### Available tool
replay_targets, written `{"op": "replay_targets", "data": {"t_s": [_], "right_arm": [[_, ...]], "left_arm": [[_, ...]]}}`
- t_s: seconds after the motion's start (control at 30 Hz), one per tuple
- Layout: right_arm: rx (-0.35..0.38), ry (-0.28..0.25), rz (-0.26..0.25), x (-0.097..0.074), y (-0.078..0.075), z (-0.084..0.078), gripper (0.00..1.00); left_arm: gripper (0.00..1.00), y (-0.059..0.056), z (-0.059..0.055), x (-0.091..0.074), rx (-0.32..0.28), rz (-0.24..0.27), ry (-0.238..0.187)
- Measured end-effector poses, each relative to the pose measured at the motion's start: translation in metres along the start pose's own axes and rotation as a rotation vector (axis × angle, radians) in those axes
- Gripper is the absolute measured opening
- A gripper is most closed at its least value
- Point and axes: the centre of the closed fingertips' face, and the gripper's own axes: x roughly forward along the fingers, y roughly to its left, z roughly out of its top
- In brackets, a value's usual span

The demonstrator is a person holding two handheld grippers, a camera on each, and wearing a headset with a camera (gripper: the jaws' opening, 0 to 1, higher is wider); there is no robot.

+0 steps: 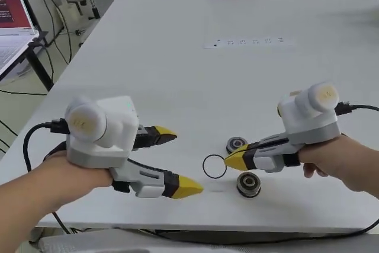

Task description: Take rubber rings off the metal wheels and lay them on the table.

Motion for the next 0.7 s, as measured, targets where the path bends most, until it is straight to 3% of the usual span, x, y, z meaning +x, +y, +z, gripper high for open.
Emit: {"op": "replay_targets", "data": {"t_s": [0.2,0.7], "right_arm": [[-0.006,0.019,-0.023,0.005,-0.004,-0.005,0.0],[-0.021,0.064,-0.006,0.021,0.003,-0.012,0.0]], "left_arm": [[0.67,-0.001,-0.002,0.0,-0.008,0.002,0.0],[0.67,0.0,-0.009,-0.002,-0.018,0.009,0.009]]}}
